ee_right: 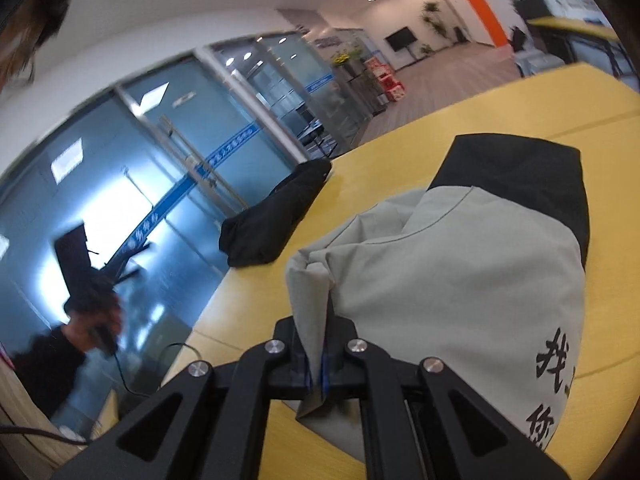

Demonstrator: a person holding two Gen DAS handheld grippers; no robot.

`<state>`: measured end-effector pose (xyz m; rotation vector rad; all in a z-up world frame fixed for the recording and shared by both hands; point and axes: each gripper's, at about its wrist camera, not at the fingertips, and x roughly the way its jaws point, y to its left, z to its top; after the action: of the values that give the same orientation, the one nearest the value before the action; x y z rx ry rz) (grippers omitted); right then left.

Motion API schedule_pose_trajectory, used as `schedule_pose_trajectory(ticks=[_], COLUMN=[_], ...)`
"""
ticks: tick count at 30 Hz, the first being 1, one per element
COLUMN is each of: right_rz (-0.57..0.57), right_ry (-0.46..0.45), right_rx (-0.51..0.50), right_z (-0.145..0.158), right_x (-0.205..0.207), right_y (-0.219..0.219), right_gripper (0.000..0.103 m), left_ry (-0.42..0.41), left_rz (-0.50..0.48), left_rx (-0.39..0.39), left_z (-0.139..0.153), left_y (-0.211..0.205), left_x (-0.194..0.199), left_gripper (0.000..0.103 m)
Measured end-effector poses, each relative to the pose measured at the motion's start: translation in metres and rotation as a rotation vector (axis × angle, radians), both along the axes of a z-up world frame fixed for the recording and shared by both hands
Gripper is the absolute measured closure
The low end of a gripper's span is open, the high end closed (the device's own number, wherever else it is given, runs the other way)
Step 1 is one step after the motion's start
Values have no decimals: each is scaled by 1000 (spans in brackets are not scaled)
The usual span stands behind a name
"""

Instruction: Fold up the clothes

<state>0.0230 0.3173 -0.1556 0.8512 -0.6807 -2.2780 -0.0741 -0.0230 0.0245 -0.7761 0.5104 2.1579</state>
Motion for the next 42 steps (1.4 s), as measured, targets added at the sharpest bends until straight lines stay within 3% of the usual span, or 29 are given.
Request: schedule_pose_trajectory(ticks=[4,7,9,10,13,18,23,27,29,32,37,40,42], right_rz=[-106,-186,-239,-266,-293,-216,-113,-120,-146,-221,-452,-592,-689], right_ry=[0,3,5,6,25,17,-5,-10,1,42,129,114,66], right_rx=[-96,-206,-280,-316,-383,-430,-455,-446,-423,-385,-322,-307,-337], right_z=[10,16,19,20,24,25,21,18,22,33,51,34,5], right_x=[11,21,27,30,33,11,-7,-7,-6,2,25,39,49], right_y=[37,66,86,95,110,80,39,49,63,109,222,287,322], right_gripper=[100,100,100,100,100,100,100,100,100,100,100,100,100], left_ry=[2,-40,-71,-97,-102,-141,-189,-221,-245,-218,-138,-120,-107], left_rz=[-336,-490,-496,-474,-444,-360,-232,-213,-225,-249,-324,-377,-399], left_rx=[-132,-241,-227,-187,-162,-155,-89,-87,-104,-156,-192,-215,-239], left_z=[-94,-160,-182,-185,-189,-191,-194,-193,-189,-173,-145,-147,-158], left_y=[99,156,164,164,167,191,226,239,238,235,253,286,305], left_x=[-10,-8,-16,-21,-19,2,35,41,35,24,12,6,0], left_gripper=[11,13,3,2,0,0,0,0,1,2,2,2,2])
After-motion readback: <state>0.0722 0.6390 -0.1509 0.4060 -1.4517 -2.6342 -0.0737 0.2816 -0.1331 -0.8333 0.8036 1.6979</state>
